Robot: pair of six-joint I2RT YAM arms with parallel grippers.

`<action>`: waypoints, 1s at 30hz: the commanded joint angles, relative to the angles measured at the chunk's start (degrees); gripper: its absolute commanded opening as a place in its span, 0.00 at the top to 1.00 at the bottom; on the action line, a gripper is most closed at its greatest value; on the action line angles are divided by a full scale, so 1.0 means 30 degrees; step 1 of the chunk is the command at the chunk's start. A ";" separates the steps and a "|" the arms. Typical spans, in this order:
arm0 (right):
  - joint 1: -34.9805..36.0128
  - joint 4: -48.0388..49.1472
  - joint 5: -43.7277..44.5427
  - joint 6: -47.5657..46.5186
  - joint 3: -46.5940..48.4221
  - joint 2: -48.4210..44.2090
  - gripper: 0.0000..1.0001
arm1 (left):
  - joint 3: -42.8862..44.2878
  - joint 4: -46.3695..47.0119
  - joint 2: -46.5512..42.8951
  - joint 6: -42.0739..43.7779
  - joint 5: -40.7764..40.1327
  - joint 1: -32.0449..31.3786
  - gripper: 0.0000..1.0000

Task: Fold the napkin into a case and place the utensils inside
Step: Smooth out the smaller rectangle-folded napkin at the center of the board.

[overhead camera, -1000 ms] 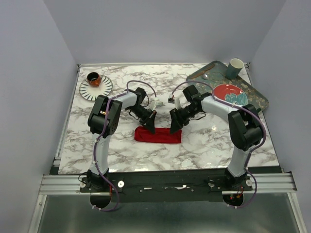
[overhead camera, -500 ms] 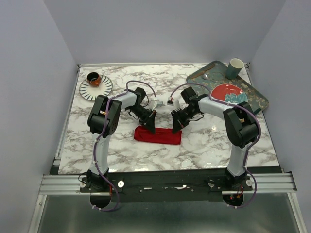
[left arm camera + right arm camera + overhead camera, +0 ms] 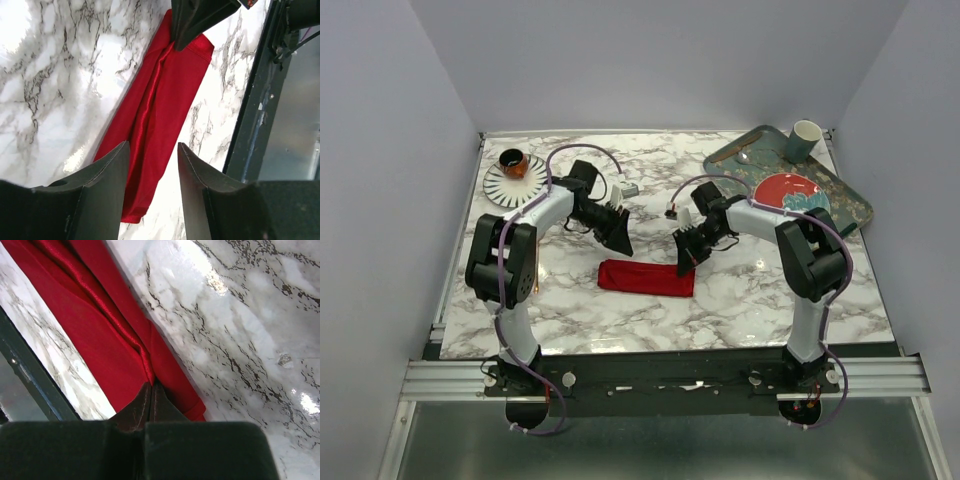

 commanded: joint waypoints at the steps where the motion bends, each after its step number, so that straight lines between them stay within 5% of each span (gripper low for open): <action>1: -0.0109 0.0526 0.0135 0.0236 -0.0003 0.0130 0.99 | -0.0513 0.0979 -0.0363 0.1147 -0.0901 -0.0194 0.47; 11: -0.0724 0.1054 -0.1213 0.0587 -0.0209 -0.1162 0.99 | -0.0660 0.0746 0.0516 0.2348 -0.1196 -0.0780 0.47; 30: -0.1398 0.0996 -0.0335 0.1467 0.0670 0.1533 0.99 | -0.0132 0.1565 0.2127 0.1588 -0.2337 -0.1894 0.50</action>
